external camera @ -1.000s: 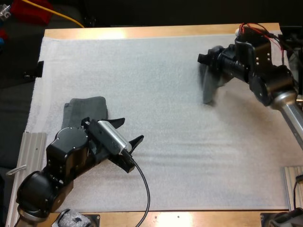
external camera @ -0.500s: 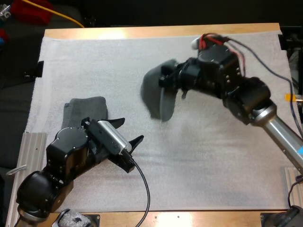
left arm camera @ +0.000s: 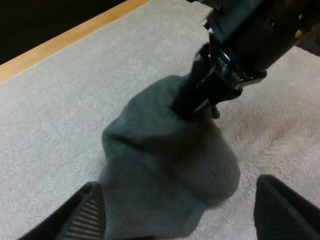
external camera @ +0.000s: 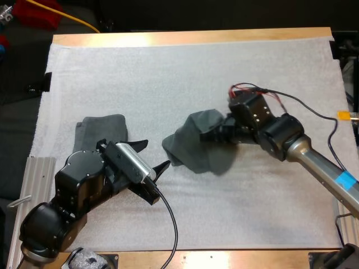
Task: Pick towel from pile, fold and stack
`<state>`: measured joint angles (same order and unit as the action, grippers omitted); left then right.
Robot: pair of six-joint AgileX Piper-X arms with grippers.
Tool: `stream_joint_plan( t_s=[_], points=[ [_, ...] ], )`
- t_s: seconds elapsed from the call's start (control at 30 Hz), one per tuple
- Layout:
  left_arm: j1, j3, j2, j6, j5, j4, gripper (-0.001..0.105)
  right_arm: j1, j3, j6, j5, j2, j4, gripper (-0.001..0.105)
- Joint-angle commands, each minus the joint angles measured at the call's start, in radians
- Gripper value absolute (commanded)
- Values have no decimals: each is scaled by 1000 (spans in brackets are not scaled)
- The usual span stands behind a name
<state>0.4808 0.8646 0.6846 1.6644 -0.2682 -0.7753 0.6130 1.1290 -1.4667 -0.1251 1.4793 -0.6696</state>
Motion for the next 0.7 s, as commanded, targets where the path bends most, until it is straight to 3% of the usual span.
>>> stream_joint_plan(
  t_s=[0.0, 0.2, 0.43, 0.53, 0.63, 0.67],
  points=[
    [4, 7, -2, 7, 1, 18, 61, -30, -9, -12, 22, -7, 9, 0],
    [4, 7, -2, 7, 1, 18, 61, -165, -45, -12, 39, 26, 19, 0],
    [4, 7, -2, 7, 1, 18, 61, -213, -45, -8, 39, 111, 63, 2],
    [4, 7, -2, 7, 1, 18, 61, -214, -45, 40, 80, 135, 92, 10],
    [4, 7, -2, 7, 1, 18, 61, -214, -45, 54, 132, 140, 106, 26],
    [4, 7, -2, 7, 1, 18, 61, -214, -45, 49, 144, 140, 105, 37]
  ],
)
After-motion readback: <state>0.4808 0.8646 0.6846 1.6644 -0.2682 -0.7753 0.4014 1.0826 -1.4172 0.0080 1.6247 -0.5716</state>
